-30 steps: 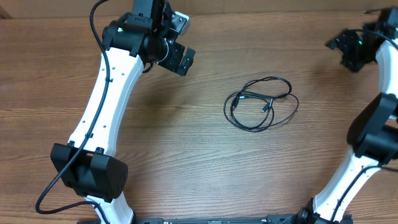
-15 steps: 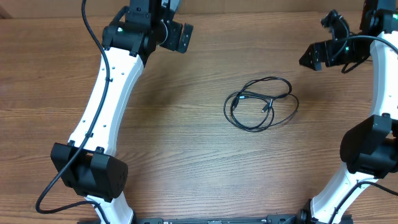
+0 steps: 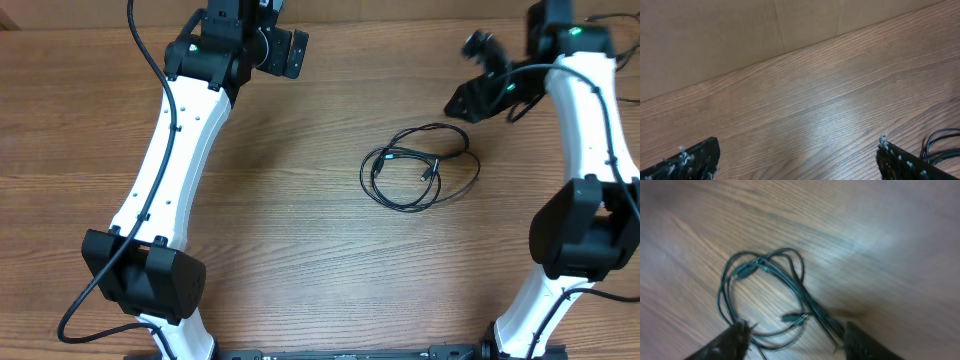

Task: Untangle cables
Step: 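Move the right gripper to the center coil and grasp it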

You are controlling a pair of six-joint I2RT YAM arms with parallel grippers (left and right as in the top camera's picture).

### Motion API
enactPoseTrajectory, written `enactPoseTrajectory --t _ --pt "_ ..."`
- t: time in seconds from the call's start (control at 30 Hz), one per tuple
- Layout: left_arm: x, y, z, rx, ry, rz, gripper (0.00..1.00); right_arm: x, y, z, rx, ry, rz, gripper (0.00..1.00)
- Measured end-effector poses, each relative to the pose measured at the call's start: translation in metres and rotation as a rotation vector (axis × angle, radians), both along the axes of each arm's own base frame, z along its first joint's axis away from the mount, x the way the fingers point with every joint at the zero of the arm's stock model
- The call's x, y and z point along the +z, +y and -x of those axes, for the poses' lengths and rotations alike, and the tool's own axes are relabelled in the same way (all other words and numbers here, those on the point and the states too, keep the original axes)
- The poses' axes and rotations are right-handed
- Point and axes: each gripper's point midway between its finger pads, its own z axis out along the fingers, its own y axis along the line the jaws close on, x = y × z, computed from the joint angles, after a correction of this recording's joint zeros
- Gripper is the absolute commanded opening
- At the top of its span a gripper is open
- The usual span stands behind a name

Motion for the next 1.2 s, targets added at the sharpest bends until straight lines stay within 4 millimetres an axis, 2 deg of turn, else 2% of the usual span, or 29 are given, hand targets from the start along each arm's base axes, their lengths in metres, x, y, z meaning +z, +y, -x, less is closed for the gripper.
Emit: enactPoseTrajectory --t 0.07,0.13,0.2,0.3,0.37,0.43,0.5,0.7,0.87,1.03,1.13,1.2 --pt "-0.002 0.001 0.002 0.000 0.012 -0.003 1.00 -0.022 0.005 0.008 -0.040 0.062 -0.011 0.61" --pt "-0.006 0.001 0.005 0.000 0.030 -0.008 1.00 -0.042 0.006 0.016 -0.084 0.117 -0.017 0.54" --pt "-0.007 0.002 0.007 0.000 0.039 -0.011 1.00 -0.057 0.007 0.028 -0.121 0.181 -0.011 0.55" --pt "-0.006 0.002 0.005 0.000 0.032 -0.009 1.00 -0.070 0.004 0.040 -0.180 0.257 0.019 0.56" --pt "-0.005 0.001 0.004 0.000 0.026 -0.007 1.00 -0.071 0.003 0.040 -0.200 0.263 0.025 0.54" --pt "-0.005 0.001 0.004 0.000 0.024 -0.007 1.00 -0.071 0.002 0.040 -0.219 0.271 0.029 0.45" --pt "-0.005 0.001 0.005 0.000 0.029 -0.008 1.00 -0.072 0.001 0.040 -0.240 0.279 0.033 0.04" --pt "-0.015 0.004 0.015 0.000 0.084 -0.023 1.00 -0.072 0.000 0.032 -0.261 0.253 0.031 0.04" --pt "-0.018 0.005 0.017 0.000 0.098 -0.028 1.00 -0.058 0.025 0.018 -0.240 0.213 -0.137 0.04" --pt "-0.018 0.005 0.017 0.000 0.100 -0.028 1.00 -0.029 0.049 0.006 -0.214 0.183 -0.315 0.04" --pt "-0.018 0.005 0.017 -0.001 0.099 -0.028 1.00 0.009 0.057 -0.013 -0.229 0.128 -0.338 0.04" --pt "-0.018 0.005 0.017 -0.003 0.098 -0.030 1.00 0.050 0.062 -0.030 -0.237 0.046 -0.331 0.04"
